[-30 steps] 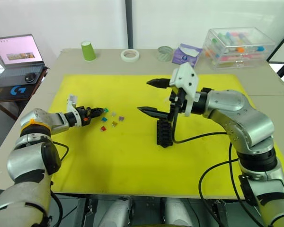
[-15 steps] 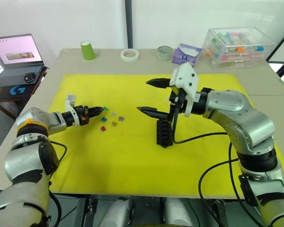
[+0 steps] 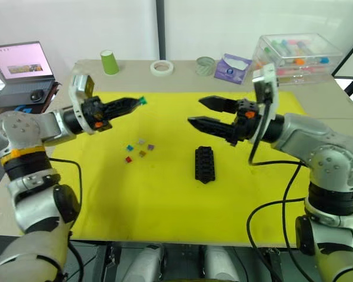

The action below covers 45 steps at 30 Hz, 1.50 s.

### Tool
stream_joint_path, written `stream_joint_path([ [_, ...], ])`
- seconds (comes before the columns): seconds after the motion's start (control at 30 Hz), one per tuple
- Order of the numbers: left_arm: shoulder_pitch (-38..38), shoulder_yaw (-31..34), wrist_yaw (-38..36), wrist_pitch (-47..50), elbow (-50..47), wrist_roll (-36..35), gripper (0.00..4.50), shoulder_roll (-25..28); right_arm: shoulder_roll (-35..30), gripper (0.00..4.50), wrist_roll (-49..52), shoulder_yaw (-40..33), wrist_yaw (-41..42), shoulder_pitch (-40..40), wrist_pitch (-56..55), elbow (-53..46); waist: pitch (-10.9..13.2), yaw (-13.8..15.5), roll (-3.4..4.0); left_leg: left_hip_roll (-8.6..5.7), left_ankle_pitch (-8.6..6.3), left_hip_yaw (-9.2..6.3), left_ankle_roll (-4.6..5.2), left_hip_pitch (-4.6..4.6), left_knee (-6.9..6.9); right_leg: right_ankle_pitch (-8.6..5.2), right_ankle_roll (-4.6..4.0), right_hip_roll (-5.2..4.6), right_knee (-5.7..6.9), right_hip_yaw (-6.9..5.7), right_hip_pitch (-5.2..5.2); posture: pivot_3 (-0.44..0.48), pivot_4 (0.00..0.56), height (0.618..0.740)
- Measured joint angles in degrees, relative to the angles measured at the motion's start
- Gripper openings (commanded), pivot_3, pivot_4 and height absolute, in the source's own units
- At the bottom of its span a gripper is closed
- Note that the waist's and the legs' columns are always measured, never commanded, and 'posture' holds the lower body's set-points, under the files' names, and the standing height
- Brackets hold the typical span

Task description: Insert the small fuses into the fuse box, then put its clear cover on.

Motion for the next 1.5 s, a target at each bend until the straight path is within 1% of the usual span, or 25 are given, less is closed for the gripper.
stream_joint_path([
  [0.07,0.13,2.00,3.26,-0.54,-4.57,-2.46,0.02,-3.00,0.25,4.50,3.21,-1.26,-1.80,-0.25,1.62,0.80,0.00,-0.02,0.00,0.03,0.00,0.02,0.00,-0.01,-0.02,0.00,0.00,0.01,-0.15,0.00,0.04,0.000,0.150,0.740],
  [0.1,0.39,3.10,5.35,-1.53,-8.38,-4.28,0.02,-5.51,0.86,4.50,5.64,-2.31,-3.53,-0.67,2.51,1.78,0.00,0.02,0.00,0.06,0.00,0.03,0.00,-0.01,-0.02,0.00,0.00,0.03,-0.31,-0.01,0.11,0.000,0.150,0.740],
  [0.2,1.22,3.64,9.49,-4.58,-15.70,-8.54,0.02,-10.09,2.97,4.50,11.01,-4.12,-8.17,-1.58,3.23,3.53,0.00,0.03,0.00,0.12,0.00,0.10,0.00,-0.01,-0.03,0.00,0.00,0.07,-0.50,-0.01,0.18,0.000,0.150,0.740],
  [0.37,2.91,3.39,15.83,-7.82,-18.15,-14.78,0.02,-12.62,5.52,4.50,18.48,-4.76,-15.47,-2.15,2.84,4.38,0.00,0.01,0.00,0.15,0.00,0.14,0.00,-0.01,-0.02,0.00,0.00,0.09,-0.51,0.01,0.18,0.000,0.150,0.740],
  [0.6,6.61,-1.11,19.87,-11.91,-19.99,-21.29,0.02,-12.13,8.79,4.50,28.59,-4.64,-25.10,-1.55,-1.45,4.17,0.00,0.18,0.00,0.14,0.00,0.15,0.00,-0.01,-0.01,0.00,0.00,0.09,-0.53,0.01,0.21,0.000,0.150,0.740],
  [0.73,7.29,-3.74,20.96,-15.30,-19.96,-23.69,0.00,-11.13,9.09,3.54,30.98,-3.26,-28.82,-0.48,-3.99,2.73,0.00,0.01,0.00,0.15,0.00,0.15,0.00,0.00,-0.02,0.00,0.00,0.12,-0.56,0.01,0.21,0.000,0.150,0.740],
  [0.8,7.62,-4.96,21.07,-16.69,-19.96,-24.77,0.00,-10.45,9.07,2.79,31.50,-2.48,-29.67,-0.17,-4.78,2.08,0.00,-0.01,0.00,0.16,0.00,0.16,0.00,0.00,-0.03,0.00,0.00,0.12,-0.56,0.02,0.20,0.000,0.150,0.740],
  [0.83,7.74,-5.44,21.25,-17.27,-19.95,-25.22,0.00,-10.22,9.05,2.52,31.51,-1.91,-29.88,-0.05,-5.12,1.92,0.00,0.01,0.00,0.16,0.00,0.16,0.00,0.01,-0.03,0.00,0.00,0.13,-0.56,0.02,0.20,0.000,0.150,0.740],
  [1.17,9.64,-10.60,22.03,-23.73,-19.96,-28.12,0.00,-7.75,9.06,2.52,32.81,2.35,-32.24,1.31,-8.82,-0.21,0.00,0.04,0.00,0.16,0.00,0.16,0.00,0.01,-0.03,0.00,0.00,0.14,-0.58,0.03,0.21,0.000,0.150,0.740],
  [1.5,11.27,-14.10,21.51,-26.40,-20.00,-29.21,0.00,-5.47,8.50,2.52,33.20,3.55,-32.49,1.41,-10.82,-0.24,0.00,0.09,0.01,0.16,0.00,0.16,0.00,0.01,-0.04,0.00,0.00,0.16,-0.59,0.03,0.21,0.000,0.150,0.740],
])
